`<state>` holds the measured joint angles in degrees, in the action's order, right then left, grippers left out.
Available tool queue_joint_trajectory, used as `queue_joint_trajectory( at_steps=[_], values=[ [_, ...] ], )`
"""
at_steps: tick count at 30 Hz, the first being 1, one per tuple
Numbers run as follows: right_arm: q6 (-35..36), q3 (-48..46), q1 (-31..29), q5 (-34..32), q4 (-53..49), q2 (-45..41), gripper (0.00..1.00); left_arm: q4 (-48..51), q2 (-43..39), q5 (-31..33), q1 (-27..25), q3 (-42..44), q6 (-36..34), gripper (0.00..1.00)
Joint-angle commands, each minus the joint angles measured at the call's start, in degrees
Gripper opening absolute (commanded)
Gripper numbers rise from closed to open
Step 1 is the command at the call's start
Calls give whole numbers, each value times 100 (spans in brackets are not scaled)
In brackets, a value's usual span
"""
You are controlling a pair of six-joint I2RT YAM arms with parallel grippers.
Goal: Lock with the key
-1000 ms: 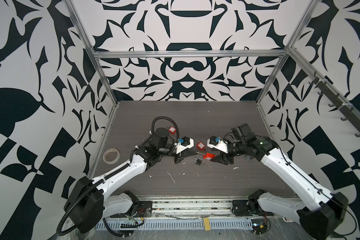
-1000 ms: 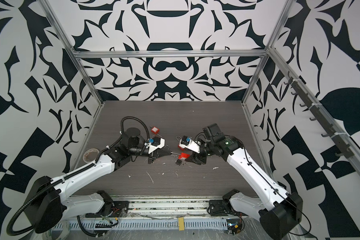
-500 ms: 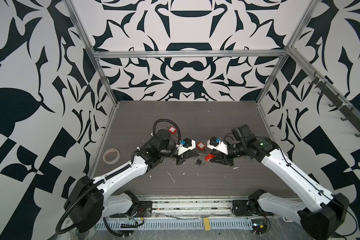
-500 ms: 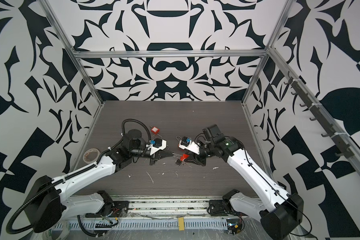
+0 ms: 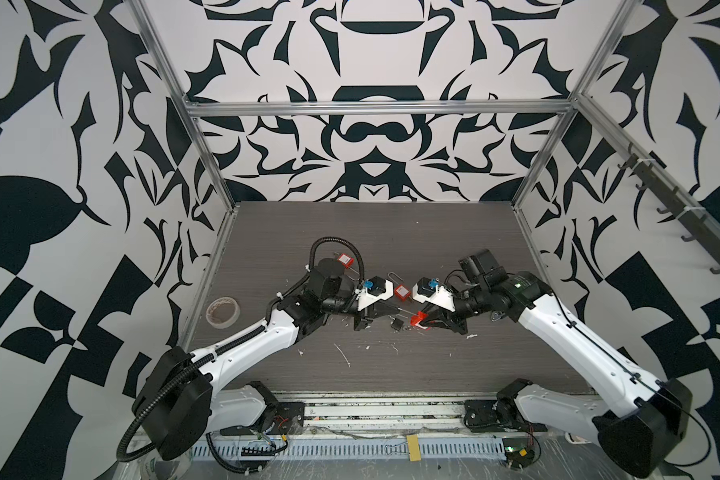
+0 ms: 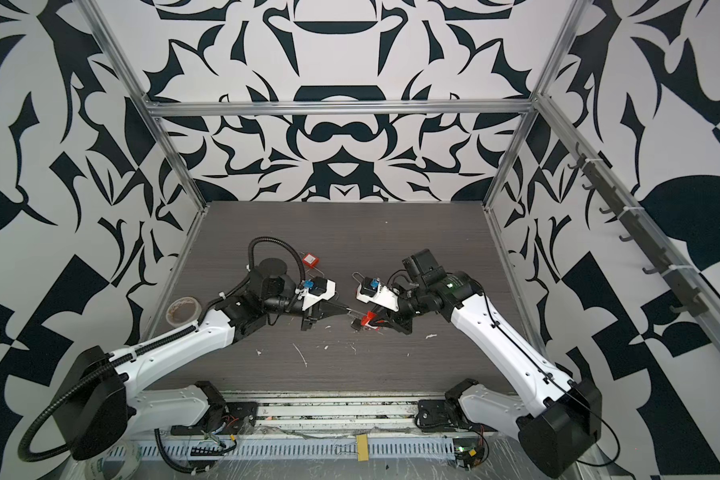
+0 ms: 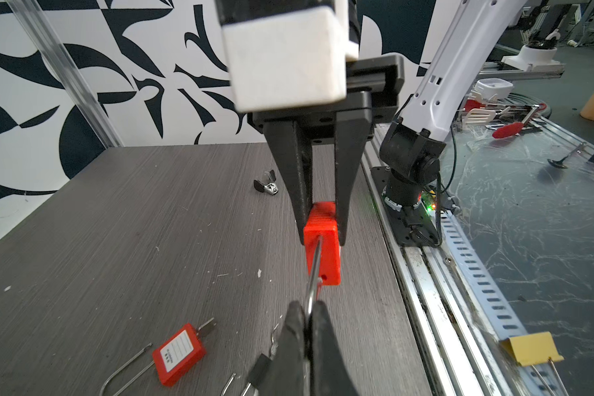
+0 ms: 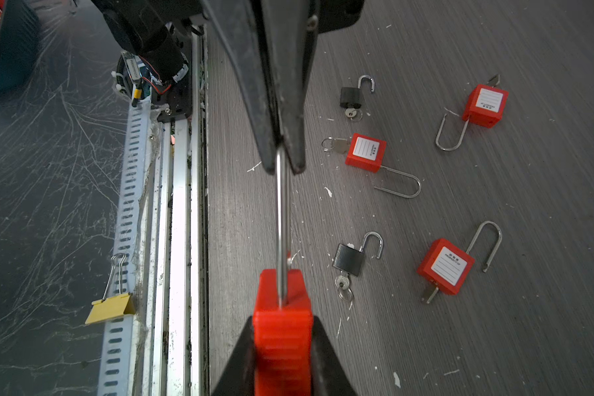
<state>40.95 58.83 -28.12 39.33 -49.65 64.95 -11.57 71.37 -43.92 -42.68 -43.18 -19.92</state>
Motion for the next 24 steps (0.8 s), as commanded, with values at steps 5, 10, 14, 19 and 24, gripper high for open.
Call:
queue_joint_trajectory(
  at_steps=[5,10,14,19,24],
  values=[
    [254,521,-14,-22,-309,103,12,1792,290,146,-7,-970,-1146,33],
    [358,569,-11,-63,-467,214,12,2298,507,119,-14,-1319,-1432,31],
    [361,498,-19,-84,-349,131,11,2519,527,183,-9,-1367,-1550,33],
    [363,524,-11,-119,-331,158,10,2660,561,97,-12,-1397,-1609,33],
    [405,542,-10,-123,-364,193,10,2651,665,0,-12,-1465,-1589,25]
  ],
)
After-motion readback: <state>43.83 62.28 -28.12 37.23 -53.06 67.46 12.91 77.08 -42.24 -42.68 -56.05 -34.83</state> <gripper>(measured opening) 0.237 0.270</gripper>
